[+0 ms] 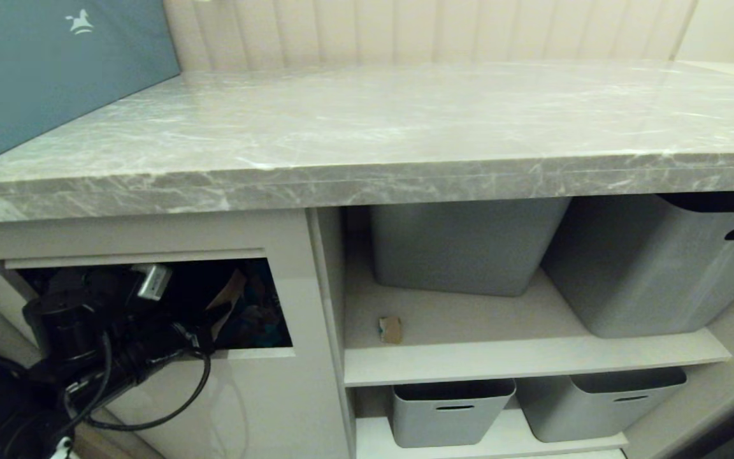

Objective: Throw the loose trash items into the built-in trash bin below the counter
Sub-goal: Put the garbage in the trash can

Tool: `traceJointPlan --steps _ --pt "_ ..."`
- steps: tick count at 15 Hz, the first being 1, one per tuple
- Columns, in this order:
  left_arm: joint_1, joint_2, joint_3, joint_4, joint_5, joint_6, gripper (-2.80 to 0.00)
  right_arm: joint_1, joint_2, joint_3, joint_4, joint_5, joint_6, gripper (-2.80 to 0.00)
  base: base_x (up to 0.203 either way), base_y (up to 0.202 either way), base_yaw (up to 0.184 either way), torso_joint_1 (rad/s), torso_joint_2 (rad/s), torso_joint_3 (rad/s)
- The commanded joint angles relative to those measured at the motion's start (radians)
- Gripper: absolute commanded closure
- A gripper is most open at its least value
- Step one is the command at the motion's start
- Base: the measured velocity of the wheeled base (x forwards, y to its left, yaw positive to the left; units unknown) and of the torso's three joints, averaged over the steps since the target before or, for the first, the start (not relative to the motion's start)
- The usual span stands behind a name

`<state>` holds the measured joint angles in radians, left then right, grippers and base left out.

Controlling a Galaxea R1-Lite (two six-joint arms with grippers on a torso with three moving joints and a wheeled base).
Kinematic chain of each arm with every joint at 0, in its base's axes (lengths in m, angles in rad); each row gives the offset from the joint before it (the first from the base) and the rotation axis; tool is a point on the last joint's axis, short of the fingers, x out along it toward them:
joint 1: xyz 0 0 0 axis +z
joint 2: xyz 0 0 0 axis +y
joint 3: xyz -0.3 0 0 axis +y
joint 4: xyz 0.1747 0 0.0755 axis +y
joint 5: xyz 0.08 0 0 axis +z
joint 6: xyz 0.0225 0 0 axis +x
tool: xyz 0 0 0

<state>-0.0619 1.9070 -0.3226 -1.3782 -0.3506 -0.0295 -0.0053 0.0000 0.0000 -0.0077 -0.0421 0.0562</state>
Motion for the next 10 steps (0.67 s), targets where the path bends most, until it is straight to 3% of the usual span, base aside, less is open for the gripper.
traceJointPlan --steps 1,7,8,9,10 --pt "-0.001 0.024 0.022 -0.010 -0.002 -0.008 0.00 0.001 0.002 0.002 -0.002 -0.001 0.001 0.00 0.000 0.000 0.000 0.000 0.00 0.000" --pt "-0.009 0.017 0.022 -0.010 0.005 -0.027 0.00 0.001 0.002 0.002 0.000 0.001 0.001 0.00 0.000 0.000 0.000 0.000 0.00 0.000" --pt "-0.009 0.014 0.023 -0.010 0.005 -0.027 -1.81 0.000 0.002 0.002 -0.002 0.000 0.001 0.00 0.000 0.000 0.000 0.000 0.00 0.000" --pt "-0.009 0.009 0.023 -0.010 0.005 -0.029 -2.80 -0.001 0.002 0.002 -0.002 0.001 0.001 0.00 0.000 0.000 0.000 0.000 0.00 0.000" --pt "-0.009 0.004 0.025 -0.010 0.005 -0.030 -2.80 0.000 0.002 0.002 -0.001 0.001 0.001 0.00 0.000 0.000 0.000 0.000 0.00 0.000"
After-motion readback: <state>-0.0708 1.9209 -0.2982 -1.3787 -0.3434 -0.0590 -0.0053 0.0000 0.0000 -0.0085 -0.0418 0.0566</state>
